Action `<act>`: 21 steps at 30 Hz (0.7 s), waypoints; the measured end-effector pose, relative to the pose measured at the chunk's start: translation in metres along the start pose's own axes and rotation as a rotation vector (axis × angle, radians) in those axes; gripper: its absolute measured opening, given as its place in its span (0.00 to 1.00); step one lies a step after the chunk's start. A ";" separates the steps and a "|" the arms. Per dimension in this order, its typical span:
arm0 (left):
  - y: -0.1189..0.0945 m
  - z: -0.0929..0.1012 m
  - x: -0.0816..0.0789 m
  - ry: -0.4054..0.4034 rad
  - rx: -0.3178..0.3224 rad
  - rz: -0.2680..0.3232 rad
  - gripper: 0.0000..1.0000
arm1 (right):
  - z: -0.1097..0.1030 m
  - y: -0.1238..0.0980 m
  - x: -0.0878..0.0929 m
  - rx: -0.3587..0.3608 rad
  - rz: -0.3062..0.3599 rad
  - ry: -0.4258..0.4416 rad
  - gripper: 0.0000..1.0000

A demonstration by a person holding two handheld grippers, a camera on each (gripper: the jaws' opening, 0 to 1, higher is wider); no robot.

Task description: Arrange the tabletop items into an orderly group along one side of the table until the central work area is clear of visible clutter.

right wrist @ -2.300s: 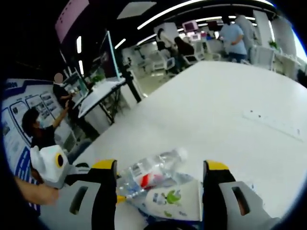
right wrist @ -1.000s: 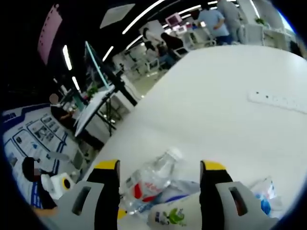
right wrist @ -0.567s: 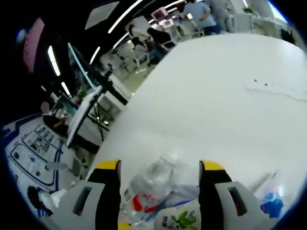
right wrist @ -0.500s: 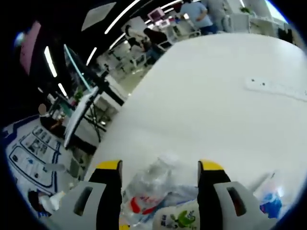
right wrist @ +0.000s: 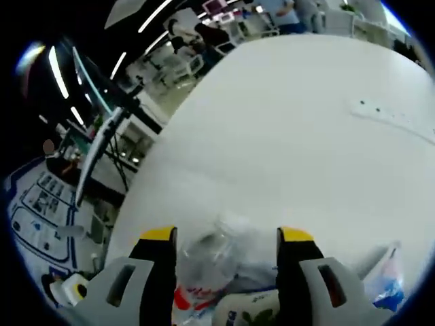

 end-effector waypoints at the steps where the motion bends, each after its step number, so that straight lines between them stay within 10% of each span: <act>1: 0.000 0.000 0.000 0.000 0.000 0.000 0.37 | 0.000 0.001 -0.001 -0.001 -0.001 0.003 0.56; 21: 0.000 -0.001 0.002 0.013 0.007 -0.008 0.37 | -0.001 0.015 0.005 -0.010 -0.071 0.060 0.36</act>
Point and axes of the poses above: the point that each gripper's makers call its tool centre point, and the gripper's own axes: y roughly forward along the fingers, z roughly to its right, x roughly out of its underside, the point moved 1 cm from there along -y, roughly backward along the fingers, and after that the axes turned 5 degrees about -z, right-handed, at the moved point
